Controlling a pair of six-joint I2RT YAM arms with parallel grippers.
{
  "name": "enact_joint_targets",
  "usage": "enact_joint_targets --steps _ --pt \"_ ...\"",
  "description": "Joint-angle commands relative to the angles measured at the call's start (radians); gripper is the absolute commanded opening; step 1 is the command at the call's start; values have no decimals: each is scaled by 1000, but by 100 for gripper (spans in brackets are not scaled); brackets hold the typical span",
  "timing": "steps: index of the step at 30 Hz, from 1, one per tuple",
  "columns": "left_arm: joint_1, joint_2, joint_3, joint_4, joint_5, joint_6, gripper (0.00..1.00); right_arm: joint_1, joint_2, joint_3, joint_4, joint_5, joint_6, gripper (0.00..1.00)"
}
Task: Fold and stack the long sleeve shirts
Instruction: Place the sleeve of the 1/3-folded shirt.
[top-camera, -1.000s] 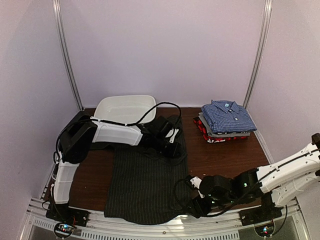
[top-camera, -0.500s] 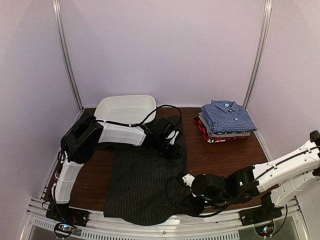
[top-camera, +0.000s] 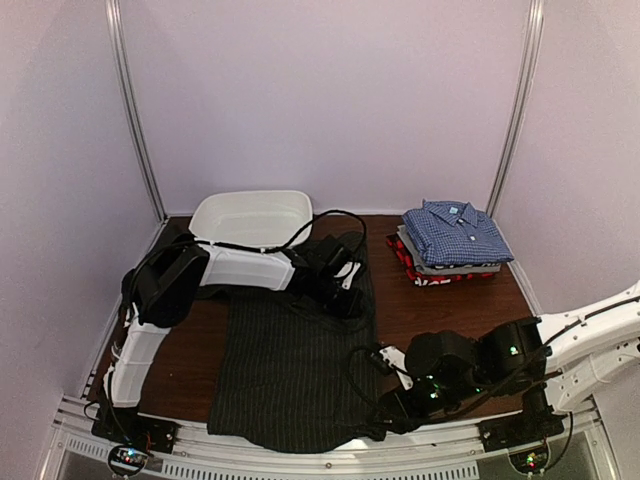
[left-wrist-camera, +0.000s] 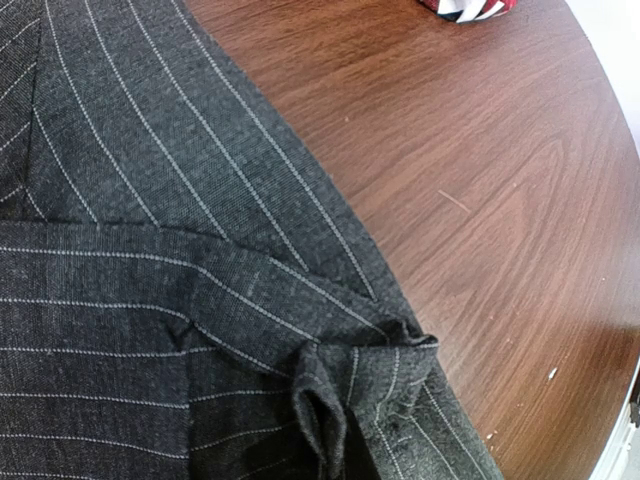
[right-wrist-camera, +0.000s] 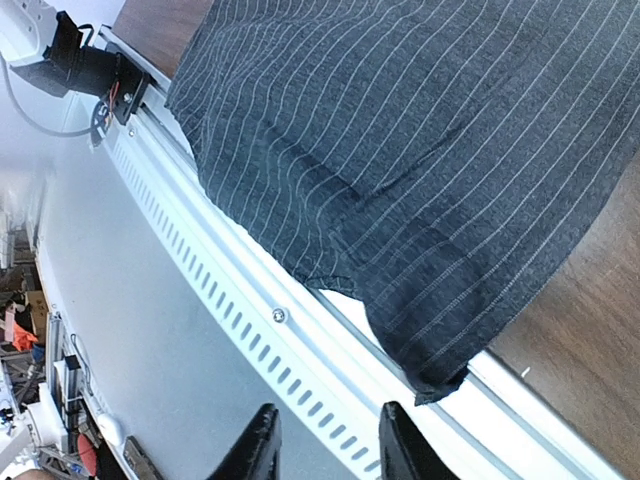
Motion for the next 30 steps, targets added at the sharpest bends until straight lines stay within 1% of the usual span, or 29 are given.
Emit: enact_joint_targets --steps 1,4,6,10,13,15,20,22,26,28,30 --pt "3 55 2 -55 -20 25 0 6 -42 23 -79 28 20 41" --pt "3 55 12 -55 -13 28 0 -3 2 44 -92 90 1 43" --pt "3 53 18 -60 -12 31 0 -24 33 38 -73 110 -9 38" --pt "3 53 22 -68 -14 36 0 -74 113 -18 62 82 -31 28" --pt "3 52 26 -72 -21 38 0 -75 194 -57 145 39 -29 19" --pt "4 54 28 -75 -24 41 0 -55 237 -75 191 -3 -17 17" --pt "5 57 34 -78 -28 44 0 42 246 -83 166 -17 15 16" --pt "5 59 36 -79 -27 45 0 79 234 -87 148 -21 21 18" --pt "4 61 47 -87 -25 50 0 88 213 -104 125 -20 32 22" --pt "4 58 67 -111 -28 59 0 86 195 -77 91 10 30 23" --pt "4 43 90 -135 -33 74 0 76 165 -35 49 52 21 27"
